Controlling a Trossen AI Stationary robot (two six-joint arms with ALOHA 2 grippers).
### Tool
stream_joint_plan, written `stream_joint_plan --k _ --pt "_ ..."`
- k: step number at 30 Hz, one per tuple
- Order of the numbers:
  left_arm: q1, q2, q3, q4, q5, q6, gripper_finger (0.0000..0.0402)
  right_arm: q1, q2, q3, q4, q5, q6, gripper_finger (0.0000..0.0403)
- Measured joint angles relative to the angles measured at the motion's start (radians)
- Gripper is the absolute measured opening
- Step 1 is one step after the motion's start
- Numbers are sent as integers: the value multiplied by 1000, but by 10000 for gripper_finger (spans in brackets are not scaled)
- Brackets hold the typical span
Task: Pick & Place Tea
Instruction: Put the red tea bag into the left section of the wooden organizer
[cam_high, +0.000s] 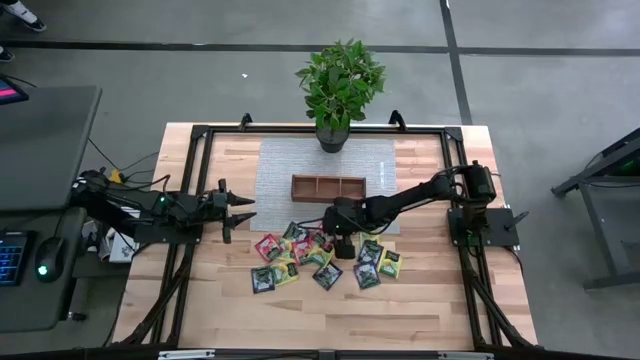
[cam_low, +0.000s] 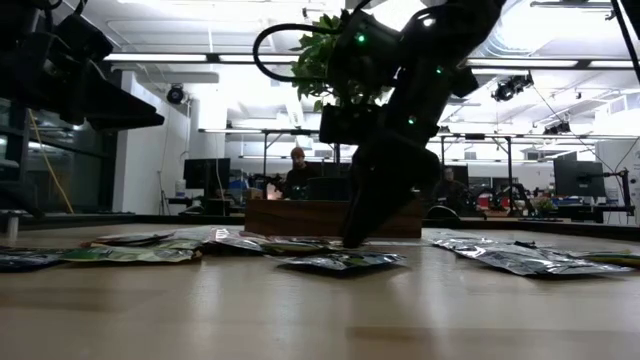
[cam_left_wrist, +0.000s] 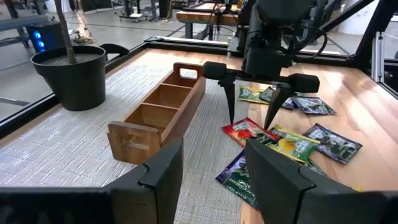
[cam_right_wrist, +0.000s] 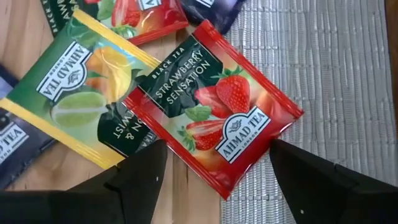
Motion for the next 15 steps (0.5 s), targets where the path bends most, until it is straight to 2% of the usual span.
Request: stream_joint_plan --k 8,15 --pt "0 0 0 0 29 0 170 4 39 4 9 -9 94 242" --pt "0 0 0 -1 51 0 170 7 28 1 44 31 147 170"
